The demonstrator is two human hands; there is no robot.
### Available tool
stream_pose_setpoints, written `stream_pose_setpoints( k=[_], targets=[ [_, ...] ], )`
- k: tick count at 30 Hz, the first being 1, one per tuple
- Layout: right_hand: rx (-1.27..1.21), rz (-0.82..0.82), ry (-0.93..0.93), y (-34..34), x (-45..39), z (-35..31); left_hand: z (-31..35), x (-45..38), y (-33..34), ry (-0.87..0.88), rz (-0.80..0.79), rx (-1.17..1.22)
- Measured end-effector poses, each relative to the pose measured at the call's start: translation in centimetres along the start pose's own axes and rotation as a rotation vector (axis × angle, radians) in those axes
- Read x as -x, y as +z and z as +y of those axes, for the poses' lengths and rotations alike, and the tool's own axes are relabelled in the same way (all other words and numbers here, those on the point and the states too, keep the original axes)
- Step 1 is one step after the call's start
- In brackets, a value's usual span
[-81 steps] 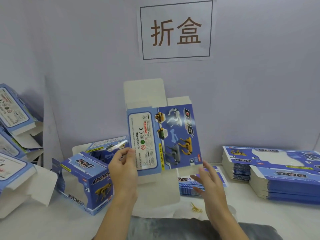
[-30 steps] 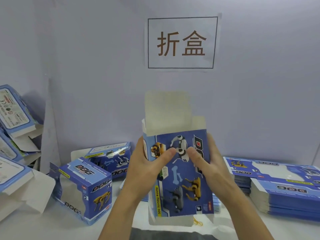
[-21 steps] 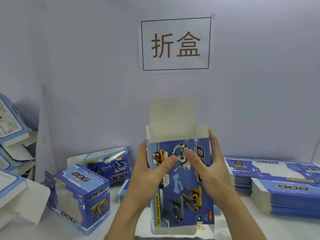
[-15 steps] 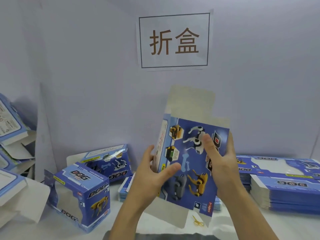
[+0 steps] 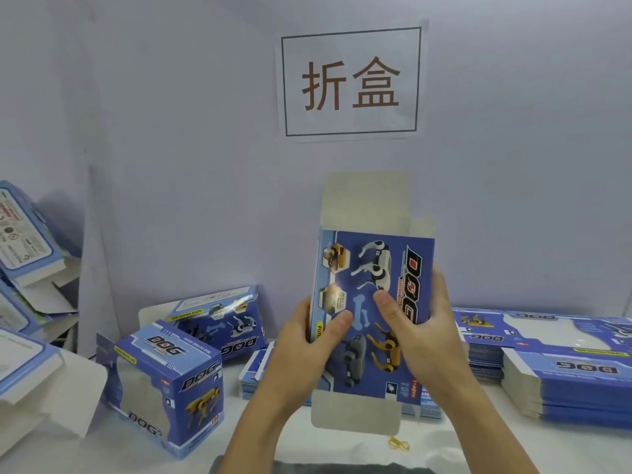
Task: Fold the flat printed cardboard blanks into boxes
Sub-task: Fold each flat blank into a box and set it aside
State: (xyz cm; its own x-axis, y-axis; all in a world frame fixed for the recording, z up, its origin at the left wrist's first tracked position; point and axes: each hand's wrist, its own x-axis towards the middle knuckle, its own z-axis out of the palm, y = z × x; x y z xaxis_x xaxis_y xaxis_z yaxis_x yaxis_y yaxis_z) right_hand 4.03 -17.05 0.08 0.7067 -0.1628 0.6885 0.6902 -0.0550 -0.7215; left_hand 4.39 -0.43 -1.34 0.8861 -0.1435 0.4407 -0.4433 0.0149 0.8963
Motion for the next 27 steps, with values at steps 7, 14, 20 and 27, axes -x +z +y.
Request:
stream_pose_setpoints(
  k=[7,14,20,27],
  targets=[
    [0.012,-0.28,0.1,1.4,1.2,0.6,1.3,-0.3,-0.5,0.183,0.393,0.054],
    [0.03,-0.171,0.036,0.1,0.3,-0.3,1.1,0.1,1.0,0.295,0.266,-0.08],
    [0.08,-0.094,-0.056,-0.2,0.0,-0.8,1.7,-0.5,2.1,0.257,0.205,-0.004],
    [0.009,-0.111,-0.052,0.4,0.1,-0.5,1.9,-2.2,3.5,0.303,0.476,-0.005]
  ],
)
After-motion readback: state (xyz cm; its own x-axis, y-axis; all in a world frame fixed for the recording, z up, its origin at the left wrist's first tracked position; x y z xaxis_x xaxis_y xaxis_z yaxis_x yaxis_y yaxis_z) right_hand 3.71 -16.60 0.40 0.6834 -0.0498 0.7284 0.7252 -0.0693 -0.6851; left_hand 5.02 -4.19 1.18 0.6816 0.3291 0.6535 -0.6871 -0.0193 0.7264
